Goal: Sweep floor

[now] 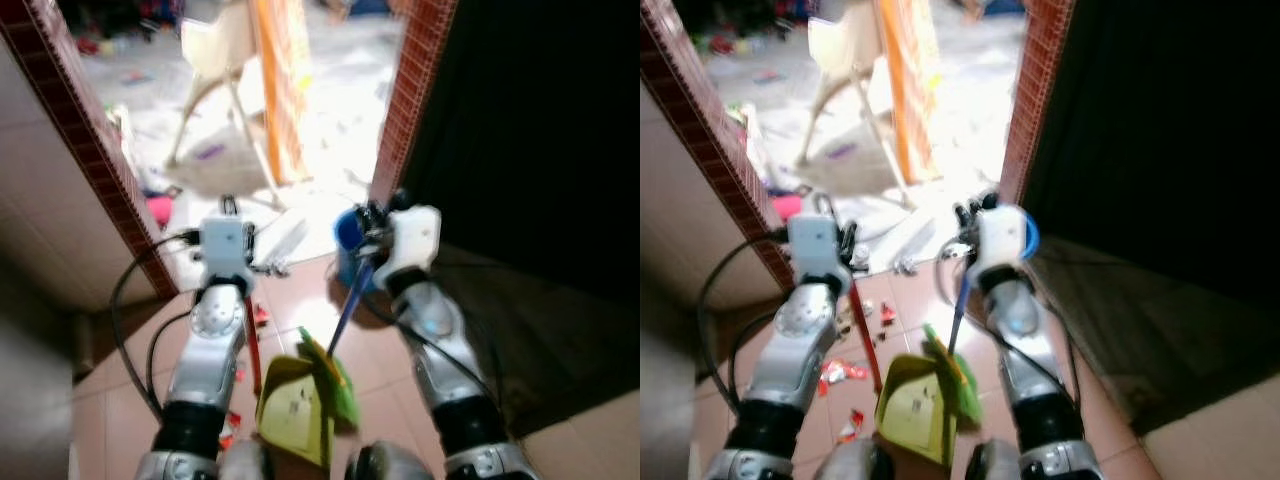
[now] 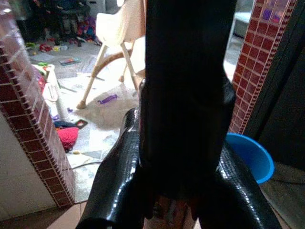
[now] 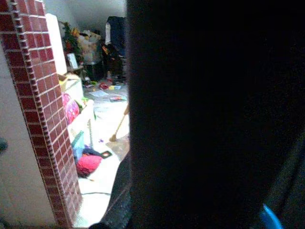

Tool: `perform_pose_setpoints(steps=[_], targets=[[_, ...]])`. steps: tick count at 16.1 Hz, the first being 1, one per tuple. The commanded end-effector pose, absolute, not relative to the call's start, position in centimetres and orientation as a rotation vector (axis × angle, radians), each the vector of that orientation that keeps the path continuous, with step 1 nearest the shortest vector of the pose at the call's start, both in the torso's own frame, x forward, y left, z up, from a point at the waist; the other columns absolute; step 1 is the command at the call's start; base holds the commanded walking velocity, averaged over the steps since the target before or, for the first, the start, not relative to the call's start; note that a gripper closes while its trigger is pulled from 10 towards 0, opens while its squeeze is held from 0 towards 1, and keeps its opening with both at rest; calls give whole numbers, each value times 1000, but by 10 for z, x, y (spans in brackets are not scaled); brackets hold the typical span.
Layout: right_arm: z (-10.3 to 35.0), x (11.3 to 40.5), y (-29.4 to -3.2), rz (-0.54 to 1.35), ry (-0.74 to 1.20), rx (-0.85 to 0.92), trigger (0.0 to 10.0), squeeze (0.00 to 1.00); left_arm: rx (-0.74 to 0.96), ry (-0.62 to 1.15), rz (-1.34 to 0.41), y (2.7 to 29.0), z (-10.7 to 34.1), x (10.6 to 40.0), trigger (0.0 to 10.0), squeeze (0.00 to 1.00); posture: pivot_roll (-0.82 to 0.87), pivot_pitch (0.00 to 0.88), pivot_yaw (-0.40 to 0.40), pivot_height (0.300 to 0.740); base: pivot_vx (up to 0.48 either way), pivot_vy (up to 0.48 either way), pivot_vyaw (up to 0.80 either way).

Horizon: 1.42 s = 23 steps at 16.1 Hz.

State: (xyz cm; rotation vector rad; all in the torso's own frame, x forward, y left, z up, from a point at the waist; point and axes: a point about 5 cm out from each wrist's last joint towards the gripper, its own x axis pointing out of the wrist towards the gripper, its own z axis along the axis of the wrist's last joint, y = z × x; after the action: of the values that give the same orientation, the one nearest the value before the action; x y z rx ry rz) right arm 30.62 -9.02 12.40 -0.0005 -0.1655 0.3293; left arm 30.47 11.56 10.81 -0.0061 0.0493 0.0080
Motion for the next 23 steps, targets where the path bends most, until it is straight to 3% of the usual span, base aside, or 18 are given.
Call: perform_pose_setpoints(steps=[1,6,9,11,15,23], targets=[[117,306,-96,300,-129,-33,10000,0,-4,-4,4,115,122,307,10000,0,-52,71,21,740,-326,0,0],[118,306,-126,199,-131,-94,10000,0,96,-128,198,148,151,307,10000,0,-52,99,25,740,-53,0,0],[118,305,-127,190,-130,-107,10000,0,164,-143,395,177,155,308,10000,0,-50,107,28,740,0,0,0],[119,304,-126,191,-128,-92,10000,0,114,-116,505,197,150,308,10000,0,-47,112,27,740,0,0,0],[119,302,-126,195,-124,-90,10000,0,14,-72,561,205,137,308,10000,0,-50,123,27,740,0,0,0],[123,300,-122,226,-136,-94,10000,0,-2,-48,513,197,120,302,10000,0,-55,136,22,740,0,0,775]])
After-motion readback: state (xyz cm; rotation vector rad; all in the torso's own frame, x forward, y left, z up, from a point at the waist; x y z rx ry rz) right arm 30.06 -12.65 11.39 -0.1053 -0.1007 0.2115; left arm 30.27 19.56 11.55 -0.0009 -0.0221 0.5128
